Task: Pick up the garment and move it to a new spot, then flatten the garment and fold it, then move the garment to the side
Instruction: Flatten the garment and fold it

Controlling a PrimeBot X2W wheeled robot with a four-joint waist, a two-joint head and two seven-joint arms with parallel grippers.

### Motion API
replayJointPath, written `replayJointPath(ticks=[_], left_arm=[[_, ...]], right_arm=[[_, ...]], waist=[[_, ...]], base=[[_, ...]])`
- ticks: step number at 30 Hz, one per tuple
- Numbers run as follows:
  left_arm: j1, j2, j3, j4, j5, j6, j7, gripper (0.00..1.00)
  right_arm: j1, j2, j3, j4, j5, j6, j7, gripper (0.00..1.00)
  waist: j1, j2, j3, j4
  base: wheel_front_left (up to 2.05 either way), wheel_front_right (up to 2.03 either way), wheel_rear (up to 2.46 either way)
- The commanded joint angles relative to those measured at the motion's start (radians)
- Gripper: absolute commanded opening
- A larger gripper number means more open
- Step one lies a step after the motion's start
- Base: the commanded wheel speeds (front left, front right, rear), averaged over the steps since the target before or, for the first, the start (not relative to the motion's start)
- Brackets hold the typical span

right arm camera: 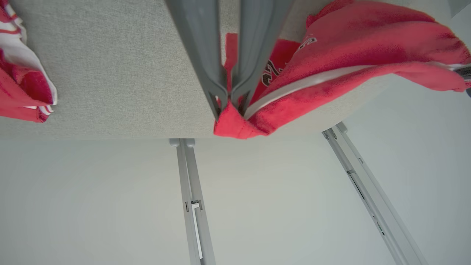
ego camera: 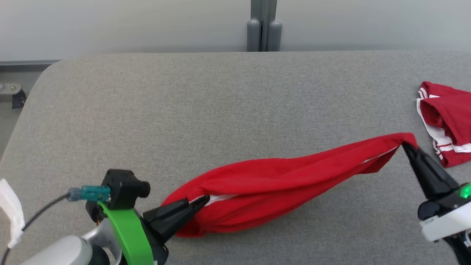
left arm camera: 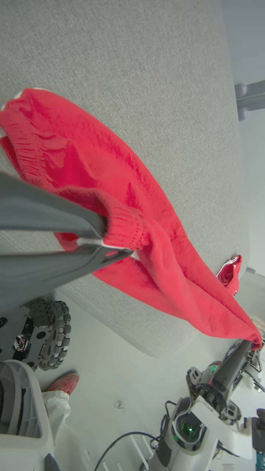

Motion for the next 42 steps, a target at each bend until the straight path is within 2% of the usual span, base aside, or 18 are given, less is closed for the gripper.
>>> replayJointPath(ticks=[1,4,8,11,16,21,26,30,34,42], left_arm=[[-0.033,0.023,0.018,-0.029,-0.028,-0.005,0.01,0.0],[-0.112,0.06,0.071,-0.12,-0.121,-0.007,0.033,0.0],[-0.258,0.043,0.113,-0.128,-0.103,-0.008,0.016,0.0],[-0.404,-0.006,0.116,-0.056,-0.061,-0.008,-0.009,0.0],[-0.686,-0.116,0.08,0.126,0.033,-0.007,-0.083,0.0],[-0.96,-0.215,0.038,0.35,0.124,-0.006,-0.242,0.0],[-1.12,-0.28,0.01,0.514,0.189,-0.006,-0.414,0.0],[-1.116,-0.287,-0.031,0.542,0.197,-0.006,-0.443,0.0],[-1.01,-0.247,-0.095,0.482,0.198,-0.006,-0.443,0.0],[-0.649,-0.18,-0.201,0.347,0.256,-0.006,-0.443,0.0]], right_arm=[[-0.022,-0.018,-0.018,-0.011,0.025,0.0,0.007,0.0],[-0.082,-0.063,-0.062,-0.032,0.118,0.0,0.045,0.0],[-0.196,-0.089,-0.084,-0.023,0.166,0.0,0.09,0.0],[-0.349,-0.096,-0.068,0.019,0.15,0.0,0.128,0.0],[-0.645,-0.064,-0.038,0.135,0.077,0.0,0.163,0.0],[-0.921,-0.039,-0.033,0.243,-0.015,0.0,0.145,0.0],[-1.073,-0.042,-0.042,0.303,-0.059,0.0,0.092,0.0],[-1.061,-0.047,-0.025,0.308,-0.034,0.0,0.067,0.0],[-0.944,-0.059,0.007,0.297,-0.002,0.0,0.045,0.0],[-0.599,-0.082,-0.014,0.261,0.07,0.0,-0.004,0.0]], waist=[[0.0,0.0,-0.01,-0.01],[0.0,0.0,0.016,-0.014],[0.0,0.0,0.083,-0.022],[0.0,0.0,0.161,-0.037],[0.0,0.0,0.292,-0.062],[0.0,0.0,0.399,-0.086],[0.0,0.0,0.464,-0.097],[0.0,0.0,0.502,-0.099],[0.0,0.0,0.517,-0.096],[0.0,0.0,0.426,-0.076]], base=[[0.0,0.0,0.0],[0.0,0.0,0.0],[0.0,0.0,0.0],[0.0,0.0,0.0],[0.0,0.0,0.0],[0.0,0.0,0.0],[0.0,0.0,0.0],[0.0,0.0,0.0],[0.0,0.0,0.0],[0.0,0.0,0.0]])
